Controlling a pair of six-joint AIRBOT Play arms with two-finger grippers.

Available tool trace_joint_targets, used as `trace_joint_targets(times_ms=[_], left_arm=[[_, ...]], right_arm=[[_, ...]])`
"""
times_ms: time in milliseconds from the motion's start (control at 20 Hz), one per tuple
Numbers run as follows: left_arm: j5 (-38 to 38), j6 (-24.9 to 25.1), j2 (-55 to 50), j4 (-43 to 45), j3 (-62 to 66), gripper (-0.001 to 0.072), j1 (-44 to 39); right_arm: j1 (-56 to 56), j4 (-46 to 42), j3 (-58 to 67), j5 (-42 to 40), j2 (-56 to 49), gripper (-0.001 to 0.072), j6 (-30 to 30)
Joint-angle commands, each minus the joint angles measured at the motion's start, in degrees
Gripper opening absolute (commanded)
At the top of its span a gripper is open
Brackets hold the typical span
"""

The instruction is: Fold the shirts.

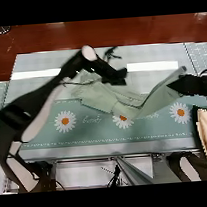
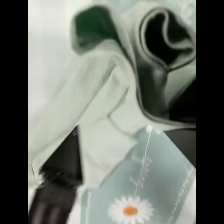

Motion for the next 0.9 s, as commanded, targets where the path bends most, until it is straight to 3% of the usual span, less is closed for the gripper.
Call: trace_joint_targets(times_ms=[0, 100, 300, 500, 600, 850], left_arm=[[-13.3, 2.0, 10.3, 11.4, 0.1, 0.0025, 13.7], [-14.2, 2.0, 19.7, 18.3, -1.8, 0.0026, 20.9], [-6.8, 5.6, 43.6, 19.0, -13.9, 0.0026, 29.6], [-1.3, 5.2, 66.5, 18.8, -32.9, 0.0026, 29.4], [0.5, 2.2, 74.9, 18.8, -42.5, 0.0026, 29.1], [2.9, -2.4, 83.7, 15.3, -60.5, 0.0026, 29.1]], right_arm=[[11.7, 5.8, 3.1, -6.4, -7.3, 0.0027, -1.8], [20.0, 5.8, 8.5, -10.7, -15.5, 0.0027, -1.2], [31.8, 5.7, 22.8, -17.3, -35.2, 0.0027, -0.1], [36.8, 5.8, 35.6, -18.7, -53.0, 0.0028, 2.2], [38.1, 5.9, 39.9, -18.6, -58.9, 0.0028, 3.3], [40.3, 6.2, 48.4, -20.1, -67.7, 0.0028, 7.4]])
